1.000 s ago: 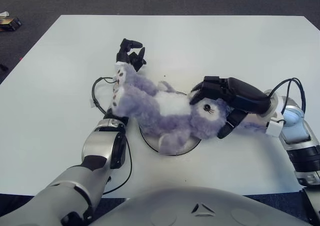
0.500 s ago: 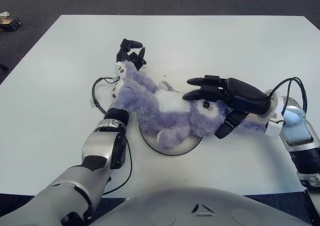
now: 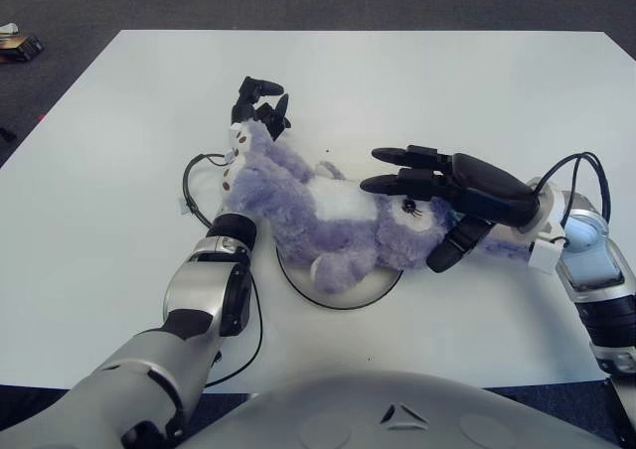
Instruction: Put the doll into the plate.
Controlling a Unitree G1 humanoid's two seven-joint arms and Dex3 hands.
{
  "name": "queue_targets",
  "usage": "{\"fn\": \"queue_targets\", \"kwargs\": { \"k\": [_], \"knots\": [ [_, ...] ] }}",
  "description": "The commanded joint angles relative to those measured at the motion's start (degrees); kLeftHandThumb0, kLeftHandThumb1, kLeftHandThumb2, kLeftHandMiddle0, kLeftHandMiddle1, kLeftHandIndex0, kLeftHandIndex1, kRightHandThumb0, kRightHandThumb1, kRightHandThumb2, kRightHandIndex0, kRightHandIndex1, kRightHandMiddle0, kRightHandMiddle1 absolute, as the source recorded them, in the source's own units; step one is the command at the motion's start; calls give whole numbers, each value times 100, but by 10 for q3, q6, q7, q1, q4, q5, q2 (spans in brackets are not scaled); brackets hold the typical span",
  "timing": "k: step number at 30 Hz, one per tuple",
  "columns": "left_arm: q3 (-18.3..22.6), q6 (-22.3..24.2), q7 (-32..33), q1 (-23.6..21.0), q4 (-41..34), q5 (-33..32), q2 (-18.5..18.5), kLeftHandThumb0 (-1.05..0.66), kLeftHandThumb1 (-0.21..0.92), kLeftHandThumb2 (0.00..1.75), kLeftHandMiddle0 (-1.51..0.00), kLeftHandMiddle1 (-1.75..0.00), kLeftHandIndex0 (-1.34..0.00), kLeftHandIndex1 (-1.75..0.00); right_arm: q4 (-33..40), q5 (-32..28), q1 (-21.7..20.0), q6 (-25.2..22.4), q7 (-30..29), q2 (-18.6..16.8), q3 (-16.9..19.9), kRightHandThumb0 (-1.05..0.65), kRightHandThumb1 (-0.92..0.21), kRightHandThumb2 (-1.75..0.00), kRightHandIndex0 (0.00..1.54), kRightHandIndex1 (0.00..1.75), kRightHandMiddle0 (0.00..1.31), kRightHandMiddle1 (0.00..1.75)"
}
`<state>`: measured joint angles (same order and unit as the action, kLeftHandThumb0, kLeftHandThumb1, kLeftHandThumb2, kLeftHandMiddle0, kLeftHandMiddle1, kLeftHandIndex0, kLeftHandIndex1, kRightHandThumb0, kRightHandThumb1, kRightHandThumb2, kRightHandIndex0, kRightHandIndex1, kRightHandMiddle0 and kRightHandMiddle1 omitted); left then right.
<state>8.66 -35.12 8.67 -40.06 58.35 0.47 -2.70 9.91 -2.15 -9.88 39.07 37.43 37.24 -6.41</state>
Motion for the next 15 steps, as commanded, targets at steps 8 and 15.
{"fn": "queue_targets", "kwargs": {
  "k": [8, 15],
  "knots": [
    [-2, -5, -2, 7, 2, -1, 1, -35, 92, 31, -83, -166, -42, -152, 4, -44, -3, -8, 20, 8, 12, -60, -92, -51, 7, 0, 31, 3],
    [-2, -4, -3, 7, 4, -1, 2, -35, 92, 31, -84, -166, -42, -152, -4, -129, -16, -50, 45, 21, 48, -60, -92, -52, 6, 0, 27, 1]
  ]
}}
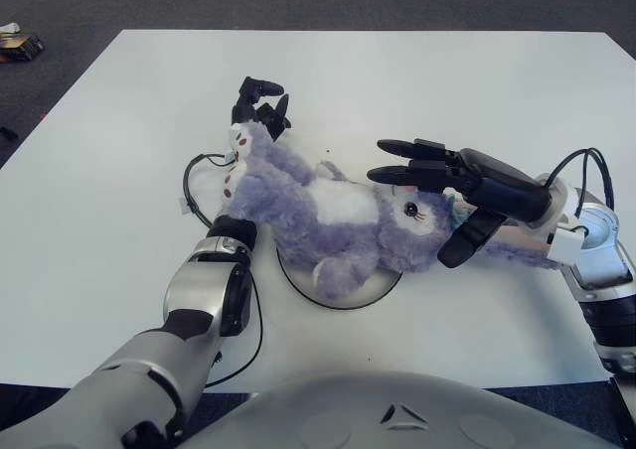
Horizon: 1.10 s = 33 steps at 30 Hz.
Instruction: Put the doll into the plate.
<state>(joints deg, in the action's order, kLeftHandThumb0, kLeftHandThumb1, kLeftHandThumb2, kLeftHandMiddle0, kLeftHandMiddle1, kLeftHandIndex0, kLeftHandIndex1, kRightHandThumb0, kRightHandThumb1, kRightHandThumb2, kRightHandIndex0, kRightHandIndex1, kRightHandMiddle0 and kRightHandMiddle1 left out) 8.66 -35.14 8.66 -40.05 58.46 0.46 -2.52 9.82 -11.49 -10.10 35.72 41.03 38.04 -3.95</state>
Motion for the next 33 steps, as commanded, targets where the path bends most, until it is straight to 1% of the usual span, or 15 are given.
{"fn": "queue_targets", "kwargs": {
  "k": [1, 23, 24, 25, 26, 28, 31, 33],
  "knots": [
    [-2, -4, -3, 7, 3, -1, 0, -35, 92, 31, -84, -166, -42, -152, -3, -37, -15, -19, 11, 12, 24, -60, -92, -52, 6, 0, 27, 1],
    [-1, -4, -3, 7, 3, -1, 0, -35, 92, 31, -84, -166, -42, -152, 0, -42, -16, -30, 31, 1, 36, -60, -92, -52, 7, 0, 26, 0],
    [-2, -4, -2, 7, 3, 0, 1, -35, 92, 31, -84, -166, -42, -152, -12, -50, -31, -34, 31, -1, 41, -60, -92, -52, 7, 0, 26, 0],
    [-3, -4, -4, 8, 0, 0, 2, -35, 92, 31, -84, -166, -42, -152, -13, -71, -42, -85, -4, -4, 65, -57, -92, -52, 11, 1, 28, 1],
    [-3, -4, -5, 10, -2, -1, 3, -35, 92, 31, -84, -166, -42, -152, -13, -85, -49, -125, -31, -8, 85, -53, -92, -51, 15, 2, 30, 2],
    [-3, -3, -7, 11, -3, -2, 3, -35, 92, 31, -84, -166, -42, -152, -8, -96, -52, -173, -62, -14, 107, -42, -92, -46, 26, 2, 34, 3],
    [-3, -3, -8, 11, -3, -2, 2, -35, 92, 31, -84, -167, -42, -152, 3, -92, -50, -197, -71, -21, 115, -35, -92, -38, 32, 2, 37, 3],
    [-2, -3, -9, 11, -3, -2, 2, -35, 92, 31, -84, -167, -42, -152, 9, -91, -50, -208, -72, -23, 118, -33, -92, -36, 34, 2, 37, 3]
  ]
}}
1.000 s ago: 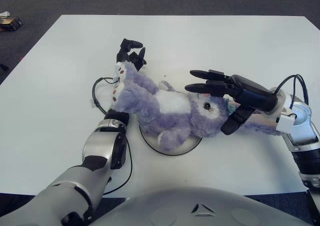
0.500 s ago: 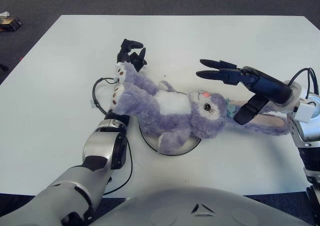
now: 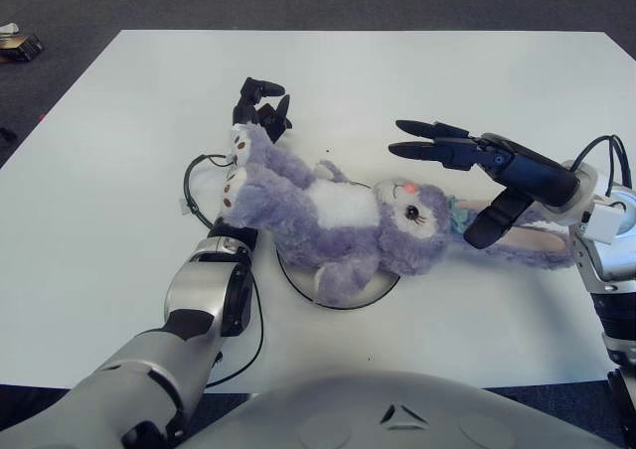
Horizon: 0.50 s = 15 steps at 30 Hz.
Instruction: Put the doll into the plate.
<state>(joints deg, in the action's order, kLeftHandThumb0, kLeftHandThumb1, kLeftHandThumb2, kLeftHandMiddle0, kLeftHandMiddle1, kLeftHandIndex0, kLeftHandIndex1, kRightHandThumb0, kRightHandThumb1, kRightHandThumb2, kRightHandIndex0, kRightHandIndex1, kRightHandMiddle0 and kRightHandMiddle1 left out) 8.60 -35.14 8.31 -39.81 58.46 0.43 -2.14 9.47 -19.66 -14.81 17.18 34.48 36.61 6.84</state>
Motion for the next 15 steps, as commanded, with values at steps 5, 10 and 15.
{"fn": "queue_targets", "kwargs": {
  "k": [5, 10, 15],
  "knots": [
    [-1, -4, -8, 10, -3, -3, -2, -35, 92, 31, -84, -167, -42, -151, 24, -2, 2, -51, -27, -19, 20, -32, -92, -35, 35, 2, 38, 3],
    [1, -5, -13, 12, -2, -6, -4, -35, 92, 31, -85, -167, -43, -151, 34, 2, 11, -99, -67, -36, 39, -26, -92, -25, 38, 1, 44, 5],
    [2, -5, -17, 12, -2, -7, -4, -35, 92, 31, -85, -167, -43, -151, 28, -1, 5, -116, -70, -42, 49, -25, -92, -23, 40, 1, 47, 6]
  ]
}}
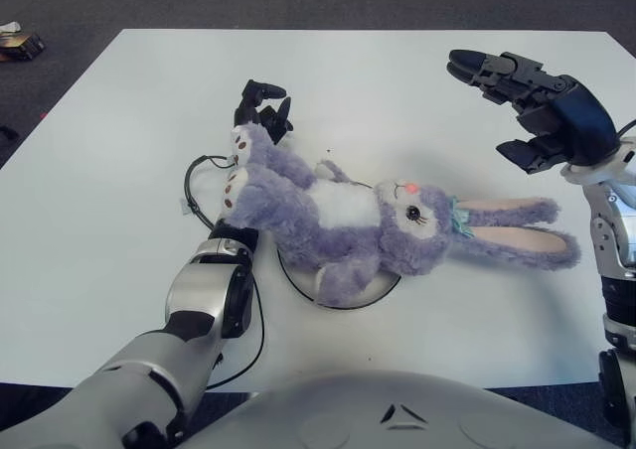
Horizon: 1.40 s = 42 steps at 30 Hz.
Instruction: Put the doll into the plate.
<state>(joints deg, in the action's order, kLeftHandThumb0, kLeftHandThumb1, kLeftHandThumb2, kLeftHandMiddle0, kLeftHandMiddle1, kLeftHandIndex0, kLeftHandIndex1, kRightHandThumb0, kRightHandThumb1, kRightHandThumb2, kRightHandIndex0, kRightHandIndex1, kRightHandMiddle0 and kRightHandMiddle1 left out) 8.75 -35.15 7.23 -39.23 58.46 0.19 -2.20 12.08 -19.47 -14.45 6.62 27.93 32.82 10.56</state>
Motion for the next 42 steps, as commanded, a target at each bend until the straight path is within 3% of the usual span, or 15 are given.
{"fn": "queue_targets", "kwargs": {
  "k": [1, 7, 11, 18, 25, 32, 42],
  "knots": [
    [0, -5, -6, 6, -2, -4, -3, -35, 92, 31, -85, -167, -43, -151, 3, -2, 1, -12, -4, -5, 12, -25, -92, -23, 40, 1, 48, 6],
    [3, -8, -16, 12, -2, -8, -6, -35, 92, 31, -85, -166, -43, -151, -18, 1, -4, -16, -30, -28, 28, -25, -92, -23, 44, 3, 50, 7],
    [3, -8, -22, 14, -4, -11, -6, -35, 92, 31, -85, -166, -43, -151, -29, 40, -8, -4, -62, -34, 35, -24, -92, -23, 49, 4, 53, 7],
    [3, -8, -24, 14, -4, -13, -7, -35, 92, 31, -86, -165, -43, -151, -29, 51, -9, -2, -68, -38, 36, -24, -92, -23, 51, 4, 53, 7],
    [4, -7, -46, 17, -10, -23, -7, -35, 92, 31, -86, -165, -43, -151, -64, 69, -11, -12, -108, -46, 56, -24, -92, -22, 67, 5, 58, 7],
    [6, -9, -57, 18, -12, -30, -3, -35, 92, 30, -87, -164, -43, -151, -145, 98, -23, 12, -154, -66, 68, -25, -92, -22, 77, 8, 65, 10],
    [10, -9, -70, 19, -15, -42, 0, -35, 92, 29, -87, -162, -44, -150, -189, 111, -34, 8, -195, -79, 72, -25, -92, -22, 85, 9, 68, 12]
  ]
}}
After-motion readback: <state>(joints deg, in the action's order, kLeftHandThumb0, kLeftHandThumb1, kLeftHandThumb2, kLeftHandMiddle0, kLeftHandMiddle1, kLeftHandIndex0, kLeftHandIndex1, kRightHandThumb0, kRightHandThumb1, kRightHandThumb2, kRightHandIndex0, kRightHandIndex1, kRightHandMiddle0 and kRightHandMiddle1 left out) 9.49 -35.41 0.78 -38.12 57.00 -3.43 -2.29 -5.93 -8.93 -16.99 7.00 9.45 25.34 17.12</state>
